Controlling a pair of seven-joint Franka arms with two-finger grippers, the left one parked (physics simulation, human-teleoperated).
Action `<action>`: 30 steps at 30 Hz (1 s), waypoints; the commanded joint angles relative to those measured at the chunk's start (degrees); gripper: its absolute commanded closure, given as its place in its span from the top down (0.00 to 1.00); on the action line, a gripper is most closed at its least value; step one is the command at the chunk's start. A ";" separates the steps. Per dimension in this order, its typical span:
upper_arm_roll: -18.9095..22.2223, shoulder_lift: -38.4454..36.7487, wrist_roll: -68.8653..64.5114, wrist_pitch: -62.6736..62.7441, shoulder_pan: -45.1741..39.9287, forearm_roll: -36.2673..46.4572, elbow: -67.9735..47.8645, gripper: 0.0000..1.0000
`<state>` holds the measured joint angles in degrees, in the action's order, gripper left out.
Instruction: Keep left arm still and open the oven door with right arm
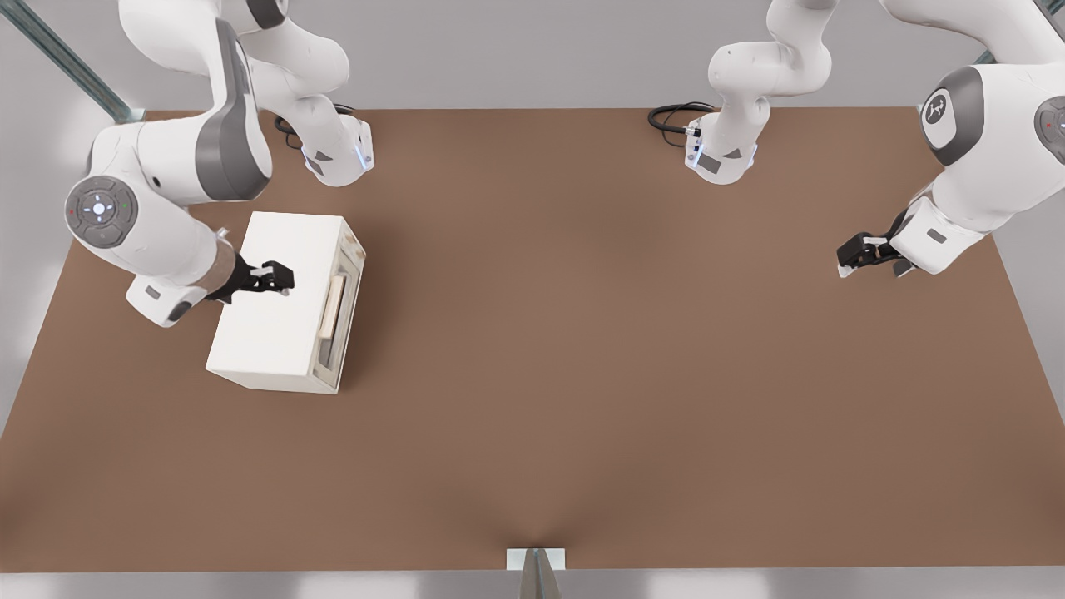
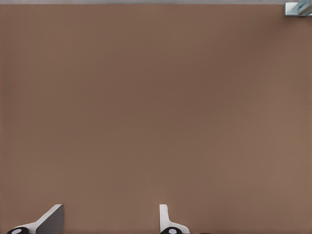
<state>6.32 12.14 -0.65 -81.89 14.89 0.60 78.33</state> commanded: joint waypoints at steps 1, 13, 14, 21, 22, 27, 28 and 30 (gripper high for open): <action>0.01 0.34 -5.85 0.33 0.23 0.01 -0.02 1.00; -0.25 19.50 32.89 13.34 20.97 -41.74 0.67 0.00; 0.01 19.41 34.93 8.33 20.62 -41.91 4.19 0.00; 0.10 20.29 46.79 3.67 20.97 -41.47 7.45 0.00; 0.01 18.89 50.74 3.58 21.49 -39.72 11.13 0.00; 0.01 16.25 57.08 1.38 22.02 -39.45 18.79 0.00; 0.01 16.25 57.78 1.65 22.37 -39.36 18.79 0.00; -0.08 16.16 57.96 1.82 22.81 -39.36 18.79 0.00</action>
<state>6.26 28.41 32.48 -79.50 37.61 -38.91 97.10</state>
